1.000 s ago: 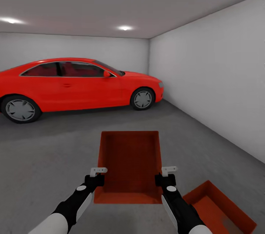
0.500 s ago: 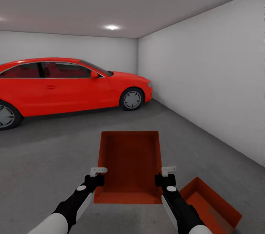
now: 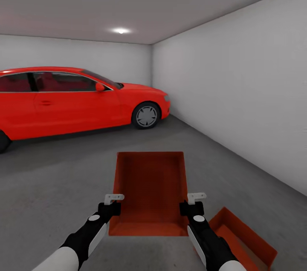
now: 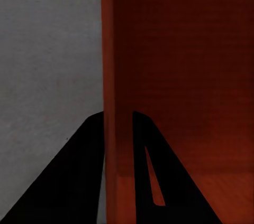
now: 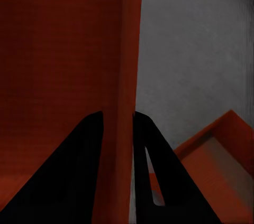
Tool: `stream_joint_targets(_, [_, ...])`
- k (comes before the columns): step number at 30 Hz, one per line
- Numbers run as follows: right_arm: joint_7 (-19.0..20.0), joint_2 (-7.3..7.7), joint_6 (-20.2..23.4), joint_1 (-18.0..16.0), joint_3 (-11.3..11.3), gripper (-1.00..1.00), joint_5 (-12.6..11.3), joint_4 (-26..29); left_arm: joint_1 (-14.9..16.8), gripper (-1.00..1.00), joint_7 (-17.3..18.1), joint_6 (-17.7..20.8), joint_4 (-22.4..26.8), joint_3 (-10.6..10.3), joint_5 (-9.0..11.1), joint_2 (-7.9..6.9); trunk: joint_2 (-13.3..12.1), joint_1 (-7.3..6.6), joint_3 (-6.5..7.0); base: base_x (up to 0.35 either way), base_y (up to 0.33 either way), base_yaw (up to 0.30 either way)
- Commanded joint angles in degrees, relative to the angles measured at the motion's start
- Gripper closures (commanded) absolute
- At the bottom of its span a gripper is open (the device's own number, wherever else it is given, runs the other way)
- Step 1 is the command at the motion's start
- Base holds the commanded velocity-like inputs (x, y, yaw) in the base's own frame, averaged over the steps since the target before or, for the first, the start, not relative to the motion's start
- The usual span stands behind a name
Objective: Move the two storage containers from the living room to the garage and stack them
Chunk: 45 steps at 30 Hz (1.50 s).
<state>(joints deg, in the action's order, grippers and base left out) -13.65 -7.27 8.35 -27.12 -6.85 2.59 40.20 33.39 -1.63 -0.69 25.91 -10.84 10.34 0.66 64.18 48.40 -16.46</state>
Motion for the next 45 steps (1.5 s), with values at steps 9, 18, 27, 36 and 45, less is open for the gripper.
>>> stream_joint_targets(9, [0.1,-1.7,0.2,0.0,-3.3,1.0,0.7,1.5,0.0,1.0,0.4,-0.1,-0.2,-2.3,0.9,0.05,0.0,0.0,-0.07,0.005,0.001,-0.249])
stream_joint_targets(18, [0.1,-1.7,0.2,0.0,-3.3,1.0,0.7,1.5,0.0,1.0,0.3,-0.1,-0.2,-2.3,0.9,0.05,0.0,0.0,0.06,0.0,0.0,-0.247])
stream_joint_targets(27, [0.1,-1.69,0.2,0.0,-3.3,1.0,0.7,1.5,0.0,1.0,0.4,-0.1,-0.2,-2.3,0.9,0.05,0.0,0.0,0.32,0.01,0.009,-0.242])
stream_joint_targets(36, [0.1,-1.67,0.2,0.0,-3.3,1.0,0.7,1.5,0.0,1.0,0.5,0.1,-0.2,-2.3,0.9,0.05,0.0,0.0,0.62,0.182,0.194,-0.242])
stream_joint_targets(45, [0.1,-1.69,0.2,0.0,-3.3,1.0,0.7,1.5,0.0,1.0,0.5,0.1,-0.2,-2.3,0.9,0.05,0.0,0.0,0.92,0.224,0.242,-0.242])
